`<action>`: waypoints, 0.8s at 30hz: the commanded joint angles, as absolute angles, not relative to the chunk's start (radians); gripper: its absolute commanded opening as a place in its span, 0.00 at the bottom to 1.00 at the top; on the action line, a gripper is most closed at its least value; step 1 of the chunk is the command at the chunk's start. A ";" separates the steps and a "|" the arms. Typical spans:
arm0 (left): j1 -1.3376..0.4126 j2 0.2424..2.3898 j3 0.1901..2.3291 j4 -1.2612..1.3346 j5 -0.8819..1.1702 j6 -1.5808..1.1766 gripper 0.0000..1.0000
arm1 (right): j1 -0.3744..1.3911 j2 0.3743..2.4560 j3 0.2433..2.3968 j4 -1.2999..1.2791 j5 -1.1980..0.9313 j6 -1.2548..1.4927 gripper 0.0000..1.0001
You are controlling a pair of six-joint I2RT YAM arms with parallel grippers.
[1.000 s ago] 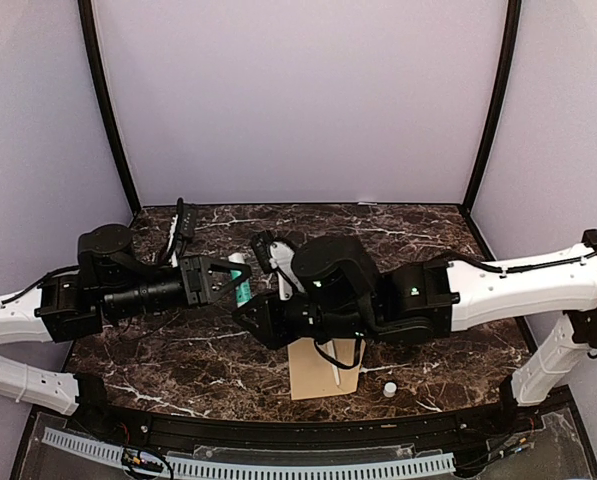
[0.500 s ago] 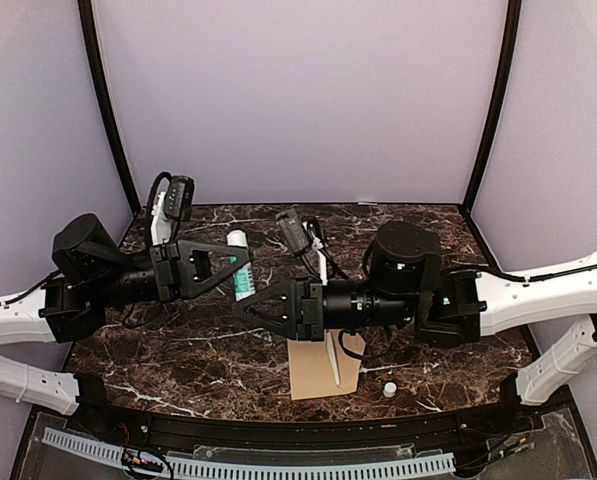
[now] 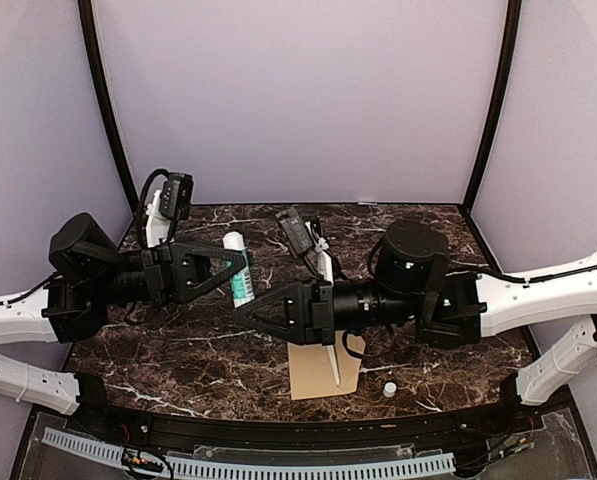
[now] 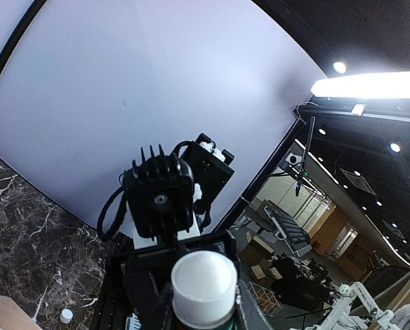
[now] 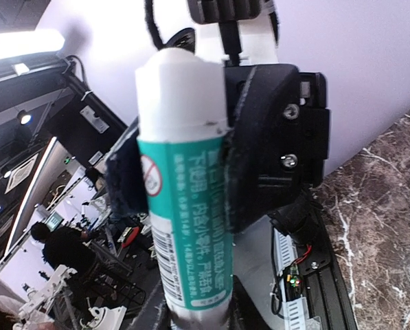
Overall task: Place the letter into the envelope and seal it
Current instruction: Unscrew the solid glue.
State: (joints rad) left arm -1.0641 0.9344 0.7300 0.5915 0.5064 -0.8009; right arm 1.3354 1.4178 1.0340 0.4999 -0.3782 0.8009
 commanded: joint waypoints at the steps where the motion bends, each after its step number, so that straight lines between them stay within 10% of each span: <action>1: -1.075 0.860 0.724 0.478 0.423 -0.747 0.00 | 1.307 1.346 1.061 0.434 -0.243 0.756 0.38; 4: -1.070 0.816 0.716 0.395 0.262 -0.753 0.00 | 1.307 1.313 1.053 0.325 -0.165 0.729 0.56; 11: -1.050 0.762 0.714 0.146 0.028 -0.840 0.00 | 1.324 1.300 1.092 0.089 0.007 0.701 0.59; 24: -1.043 0.846 0.716 0.026 -0.045 -0.940 0.00 | 1.416 1.551 1.394 -0.264 0.249 0.697 0.29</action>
State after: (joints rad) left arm -1.0508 0.8429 0.7136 0.0288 -0.0277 -0.9077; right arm 1.3922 1.5028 1.3182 -0.1440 0.1669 0.7052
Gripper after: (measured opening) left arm 0.229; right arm 0.307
